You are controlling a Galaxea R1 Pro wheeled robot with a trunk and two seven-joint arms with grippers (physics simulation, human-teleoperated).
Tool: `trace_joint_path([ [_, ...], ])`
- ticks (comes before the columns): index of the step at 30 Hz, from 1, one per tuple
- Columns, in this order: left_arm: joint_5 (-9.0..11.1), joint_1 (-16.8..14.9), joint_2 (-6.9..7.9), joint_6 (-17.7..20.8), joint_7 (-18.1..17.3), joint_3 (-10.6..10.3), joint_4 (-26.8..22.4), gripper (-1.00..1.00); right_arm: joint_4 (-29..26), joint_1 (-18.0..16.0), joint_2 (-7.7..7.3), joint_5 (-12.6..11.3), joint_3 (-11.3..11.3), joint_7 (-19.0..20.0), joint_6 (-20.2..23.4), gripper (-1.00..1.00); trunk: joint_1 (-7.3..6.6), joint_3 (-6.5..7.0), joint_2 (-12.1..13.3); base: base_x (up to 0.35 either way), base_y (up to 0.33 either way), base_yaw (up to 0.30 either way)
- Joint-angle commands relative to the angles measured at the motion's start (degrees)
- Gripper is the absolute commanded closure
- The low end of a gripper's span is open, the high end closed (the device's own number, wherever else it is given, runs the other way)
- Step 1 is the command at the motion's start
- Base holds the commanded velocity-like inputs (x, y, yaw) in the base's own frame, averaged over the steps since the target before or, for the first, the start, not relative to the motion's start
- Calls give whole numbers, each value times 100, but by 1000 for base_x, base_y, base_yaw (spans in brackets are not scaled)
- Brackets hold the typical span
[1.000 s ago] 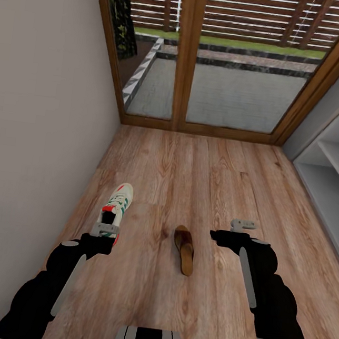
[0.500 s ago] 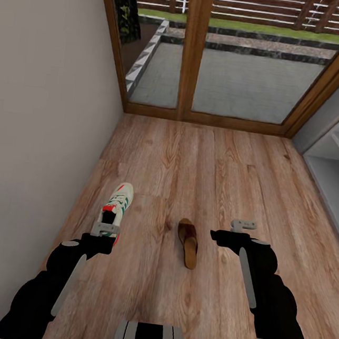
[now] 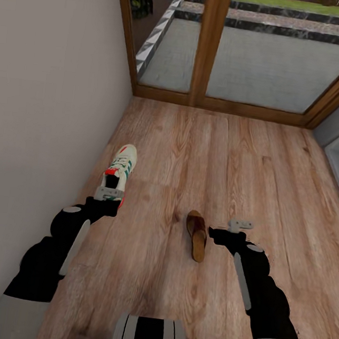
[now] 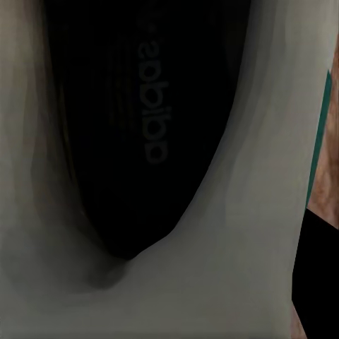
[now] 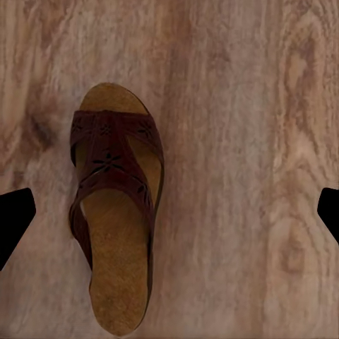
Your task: Pick up the two gym shoes and the two sandals from the corridor floor and place them onto the hallstand (shoe rack) in the corridor, making sure they are on the rack and not on the floor. Arrange them so the two gym shoes are next to each other and the two sandals are next to each other.
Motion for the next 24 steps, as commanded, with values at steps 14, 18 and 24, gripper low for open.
trace_joint_path([
  [14,-5,-979,2,-1,-9,-692,-5,100,1790,2,-11,7,-5,1,-1635,-100,36,-431,-19,0,0,141],
  [18,-5,-1213,-1,-1,-3,-916,-2,100,2300,7,-16,7,-8,1,-2029,-100,46,-554,-24,0,0,141],
  [24,-5,-1391,-2,-1,-1,-981,-4,100,3024,9,-25,3,-8,1,-2649,-100,62,-738,-32,0,0,141],
])
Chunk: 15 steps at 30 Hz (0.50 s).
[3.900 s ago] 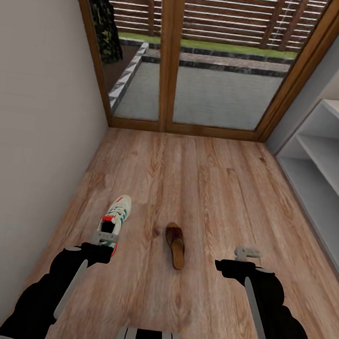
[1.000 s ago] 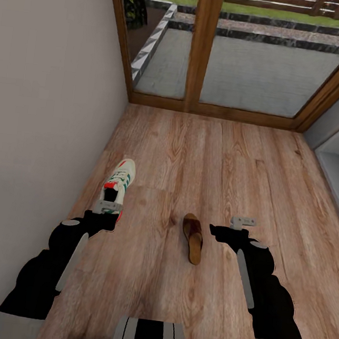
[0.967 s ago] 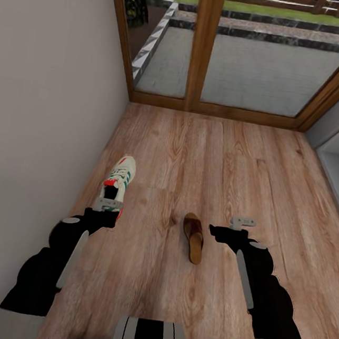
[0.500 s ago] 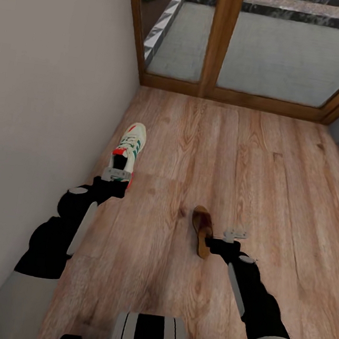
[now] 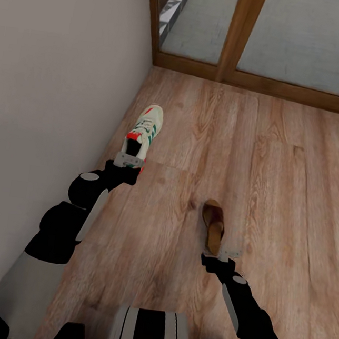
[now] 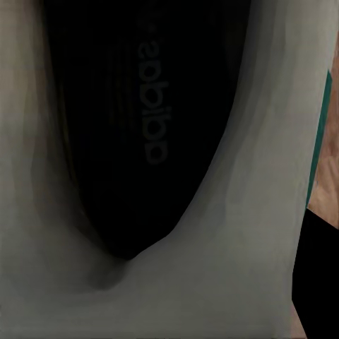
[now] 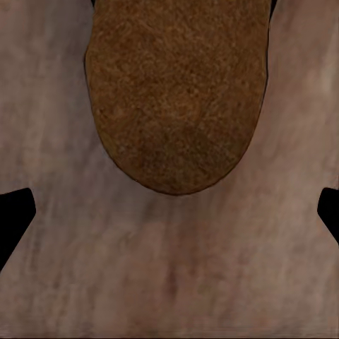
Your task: Pick up the two gym shoes and the two sandals from the corridor floor and place them onto the hallstand (shoe rack) in the corridor, making sure they are on the rack and not on the floor. Arrange them so the two gym shoes are next to each other and the two sandals are next to each other.
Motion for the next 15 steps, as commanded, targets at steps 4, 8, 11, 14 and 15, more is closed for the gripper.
trace_joint_path([
  [4,-4,-4,4,0,1,-12,0,100,97,0,1,-10,1,0,-86,-100,10,-124,-6,0,0,141],
  [8,-11,12,8,0,6,-90,-1,100,123,0,1,7,1,0,-124,-100,20,-247,-11,0,0,140],
  [11,-13,26,8,0,12,-131,-1,100,110,0,-13,11,-1,0,-149,-100,23,-294,-12,0,0,136],
  [14,-18,32,9,0,18,-136,-2,100,107,0,-28,-18,-9,0,-162,-100,23,-310,-12,0,0,80],
  [15,-19,33,9,0,19,-137,-2,100,107,0,-30,-22,-11,0,-163,-100,23,-313,-12,0,0,42],
])
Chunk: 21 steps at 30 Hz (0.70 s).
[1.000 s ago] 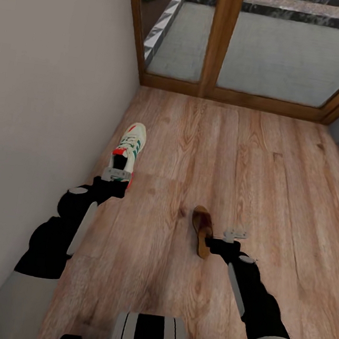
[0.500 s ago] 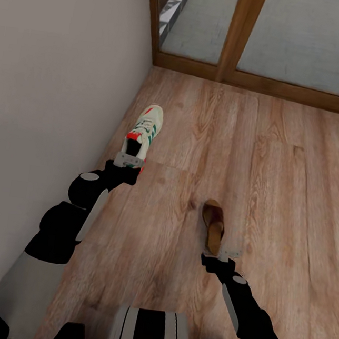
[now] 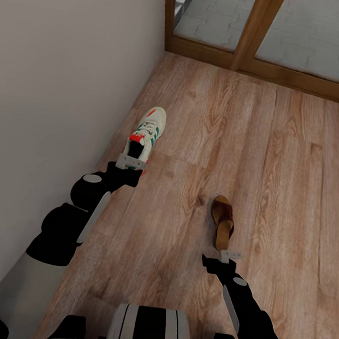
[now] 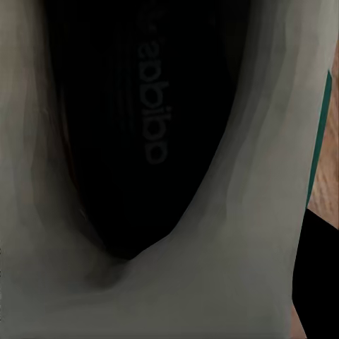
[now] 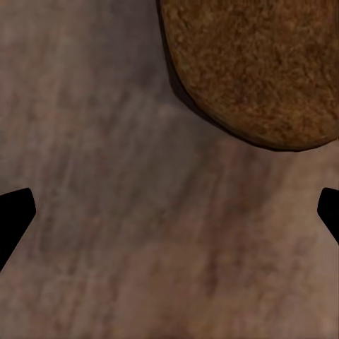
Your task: Pick up the two gym shoes and the two sandals from the corridor floor and place them onto the hallstand (shoe rack) in the corridor, making sure they are on the rack and not on the floor. Arrange them so the two gym shoes are next to each other and the two sandals are next to each other.
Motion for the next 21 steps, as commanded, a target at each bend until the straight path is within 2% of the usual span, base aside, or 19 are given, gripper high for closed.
trace_joint_path([
  [1,-1,5,0,0,-1,-4,0,100,0,0,-2,-7,-2,-2,-2,-100,0,-2,0,0,0,27],
  [8,-6,20,0,0,1,-2,0,100,-11,0,-6,-17,-18,-27,-1,-100,0,-9,0,0,0,-8],
  [16,-9,16,0,0,1,-2,0,100,-40,0,-6,-18,-32,-35,-2,-100,0,-32,0,0,0,-180],
  [21,-7,15,1,0,1,-2,0,100,-44,0,-6,-18,-33,-34,-4,-100,0,-35,0,40,0,-57],
])
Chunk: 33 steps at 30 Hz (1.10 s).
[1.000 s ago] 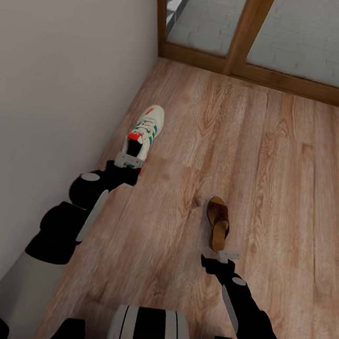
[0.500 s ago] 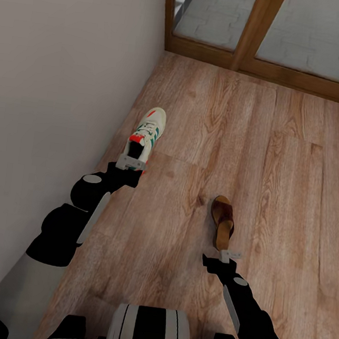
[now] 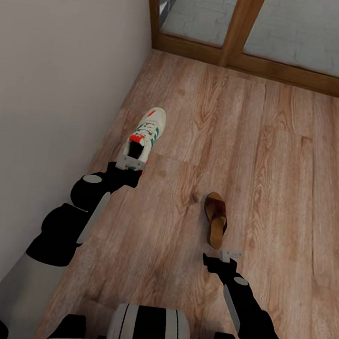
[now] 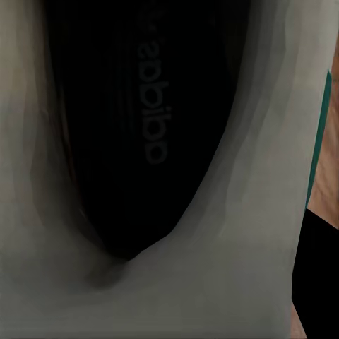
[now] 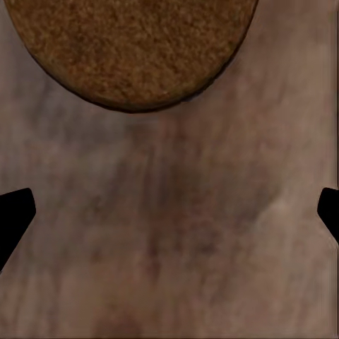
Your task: Pick up the two gym shoes and the two sandals from the corridor floor and place them onto the hallstand (shoe rack) in the corridor, making sure they are on the rack and not on the floor. Arrange them so the two gym shoes are next to each other and the two sandals are next to each other.
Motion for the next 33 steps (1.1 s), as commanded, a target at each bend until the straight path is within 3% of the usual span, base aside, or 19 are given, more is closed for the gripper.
trace_joint_path([
  [1,-2,1,0,0,0,0,0,100,0,0,0,0,0,0,0,-100,0,0,0,155,0,-19],
  [33,-14,-2,-1,0,8,0,0,100,7,0,6,0,9,3,0,-100,0,-1,0,59,22,-2],
])
